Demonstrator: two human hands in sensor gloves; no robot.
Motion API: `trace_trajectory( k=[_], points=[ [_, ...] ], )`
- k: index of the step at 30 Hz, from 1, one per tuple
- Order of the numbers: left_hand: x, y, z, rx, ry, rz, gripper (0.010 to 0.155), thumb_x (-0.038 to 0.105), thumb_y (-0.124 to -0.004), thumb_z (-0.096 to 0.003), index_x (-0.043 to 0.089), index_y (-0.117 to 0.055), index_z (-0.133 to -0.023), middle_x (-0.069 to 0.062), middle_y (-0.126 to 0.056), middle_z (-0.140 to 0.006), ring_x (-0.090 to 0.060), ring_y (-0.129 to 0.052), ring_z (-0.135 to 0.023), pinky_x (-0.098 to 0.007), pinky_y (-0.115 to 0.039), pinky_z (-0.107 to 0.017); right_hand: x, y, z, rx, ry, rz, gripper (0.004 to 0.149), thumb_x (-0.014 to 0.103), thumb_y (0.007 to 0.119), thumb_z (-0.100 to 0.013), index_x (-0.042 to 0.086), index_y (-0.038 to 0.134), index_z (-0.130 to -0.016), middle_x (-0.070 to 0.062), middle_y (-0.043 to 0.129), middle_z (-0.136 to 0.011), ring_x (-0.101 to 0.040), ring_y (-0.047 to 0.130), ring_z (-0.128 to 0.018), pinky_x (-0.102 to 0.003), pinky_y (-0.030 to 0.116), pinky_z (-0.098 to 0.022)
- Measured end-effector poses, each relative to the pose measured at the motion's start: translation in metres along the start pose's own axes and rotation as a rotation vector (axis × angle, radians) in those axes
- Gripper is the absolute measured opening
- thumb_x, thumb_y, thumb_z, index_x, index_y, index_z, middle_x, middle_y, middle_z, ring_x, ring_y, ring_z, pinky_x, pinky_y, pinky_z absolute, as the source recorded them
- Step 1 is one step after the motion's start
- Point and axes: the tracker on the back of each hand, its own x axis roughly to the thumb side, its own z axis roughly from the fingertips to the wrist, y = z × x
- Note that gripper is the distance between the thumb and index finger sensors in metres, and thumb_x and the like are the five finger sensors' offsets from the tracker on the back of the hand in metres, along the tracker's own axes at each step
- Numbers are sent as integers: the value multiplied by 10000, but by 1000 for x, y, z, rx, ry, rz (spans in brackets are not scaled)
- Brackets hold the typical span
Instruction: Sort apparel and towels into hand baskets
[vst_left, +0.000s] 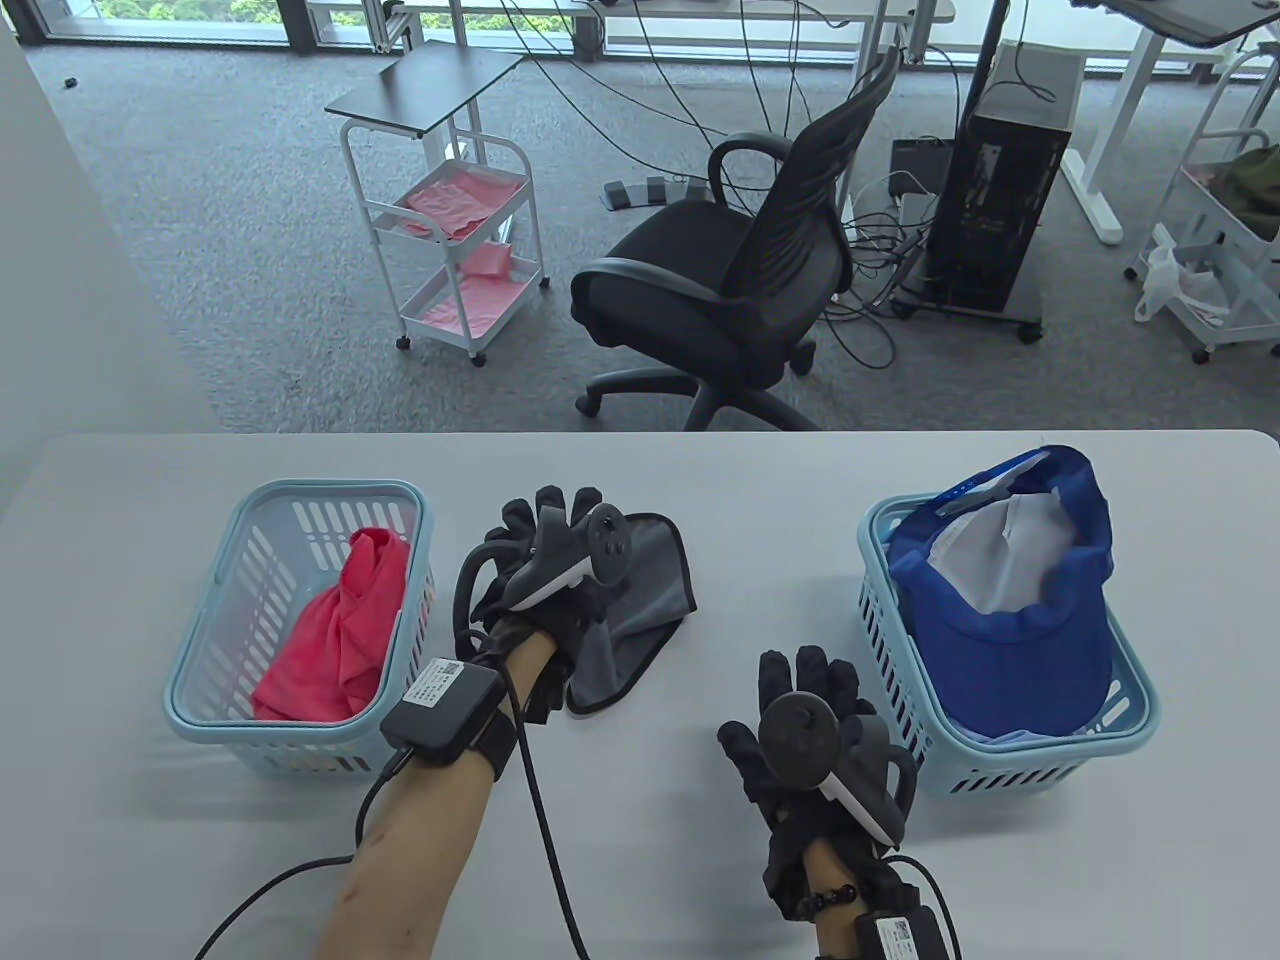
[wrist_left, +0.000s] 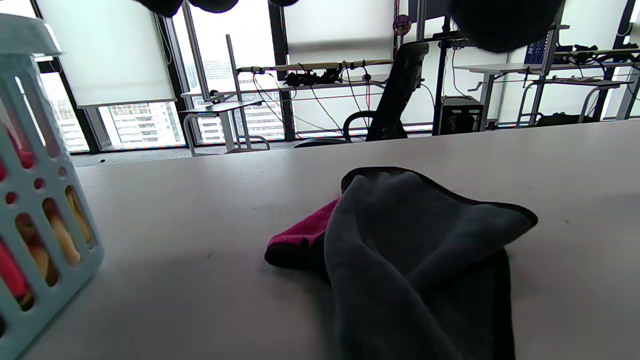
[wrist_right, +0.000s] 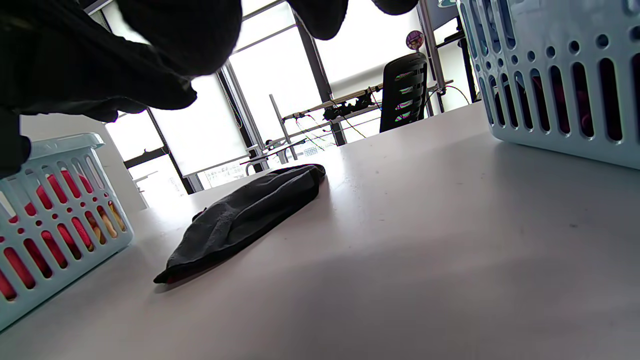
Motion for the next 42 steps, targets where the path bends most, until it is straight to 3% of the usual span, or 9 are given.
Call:
trace_trajectory(
  k=[12, 21, 42],
  points=[
    [22, -61, -44, -109, -32, -28, 886, 637, -619, -533, 242, -147, -1171, -195, -212, -1244, -542, -369, -1142, -660, -444, -808, 0, -1, 0, 5, 5, 3, 793, 463, 736, -529, 45, 408, -1119, -319, 254, -1125, -622, 259, -976, -757, 344, -676],
    [27, -97, -63, -224, -37, -12, 776, 624, -600, -535, 286, -305, -1168, -79, -254, -1244, -425, -409, -1166, -603, -458, -824, 1, -1, -1, 6, 0, 3, 792, 462, 735, -530, 45, 407, -1119, -321, 255, -1124, -623, 263, -975, -758, 345, -675],
    [29, -95, -65, -47, 3, -144, 549, 507, -694, -534, 362, -583, -1052, 40, -556, -1187, -321, -750, -1051, -492, -703, -789, 2, 0, 0, 3, -5, -9, 794, 461, 738, -529, 41, 408, -1118, -322, 256, -1123, -625, 265, -975, -758, 346, -675]
  ],
)
